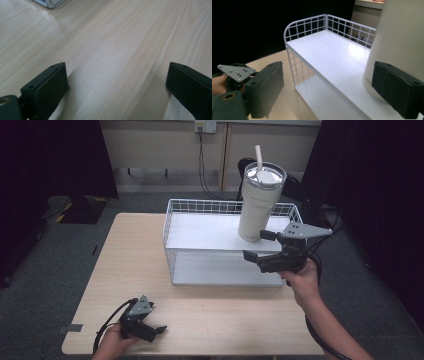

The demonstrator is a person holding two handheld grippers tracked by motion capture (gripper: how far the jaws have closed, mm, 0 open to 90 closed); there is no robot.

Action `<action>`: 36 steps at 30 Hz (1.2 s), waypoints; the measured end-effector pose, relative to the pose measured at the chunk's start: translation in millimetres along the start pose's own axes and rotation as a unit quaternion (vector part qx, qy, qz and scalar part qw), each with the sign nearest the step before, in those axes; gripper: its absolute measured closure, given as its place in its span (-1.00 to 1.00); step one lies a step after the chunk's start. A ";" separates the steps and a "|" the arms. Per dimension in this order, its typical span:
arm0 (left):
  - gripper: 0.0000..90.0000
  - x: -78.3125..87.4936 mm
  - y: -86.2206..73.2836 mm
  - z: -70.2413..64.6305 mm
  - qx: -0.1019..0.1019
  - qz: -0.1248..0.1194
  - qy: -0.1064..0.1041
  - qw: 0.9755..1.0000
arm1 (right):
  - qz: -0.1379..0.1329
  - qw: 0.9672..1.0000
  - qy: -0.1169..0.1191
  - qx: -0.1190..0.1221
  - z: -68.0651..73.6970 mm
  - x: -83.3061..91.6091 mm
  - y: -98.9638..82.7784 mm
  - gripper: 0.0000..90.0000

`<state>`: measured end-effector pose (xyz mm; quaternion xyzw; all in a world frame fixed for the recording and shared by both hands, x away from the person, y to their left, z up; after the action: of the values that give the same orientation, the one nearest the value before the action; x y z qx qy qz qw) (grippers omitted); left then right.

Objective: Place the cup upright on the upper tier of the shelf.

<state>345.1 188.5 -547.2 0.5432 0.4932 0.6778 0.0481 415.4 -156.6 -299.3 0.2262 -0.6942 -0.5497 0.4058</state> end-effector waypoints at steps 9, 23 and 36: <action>-0.92 0.0 0.0 0.0 0.000 0.000 0.000 1.000 | 0.012 0.999 0.033 0.005 20.8 -4.5 -19.3 -0.78; -0.92 0.0 0.0 0.0 0.000 0.000 0.000 1.000 | 0.022 0.998 0.064 0.012 46.0 -8.2 -44.8 -0.78; -0.92 0.0 0.0 0.0 0.000 0.000 0.000 1.000 | 0.032 0.996 0.077 0.013 55.8 -10.3 -69.9 -0.78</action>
<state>345.1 188.5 -547.2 0.5432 0.4930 0.6779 0.0481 366.7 -137.0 -372.4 0.2511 -0.6750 -0.5084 0.4721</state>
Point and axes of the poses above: each handheld gripper's, and its own axes: x roughly backward along the jaws, y roughly out of its top, z roughly to its left, the point moved 6 cm from there along -x, roughly forward along the jaws, and after that the axes turned 5 degrees about x, right-handed, at the moved point
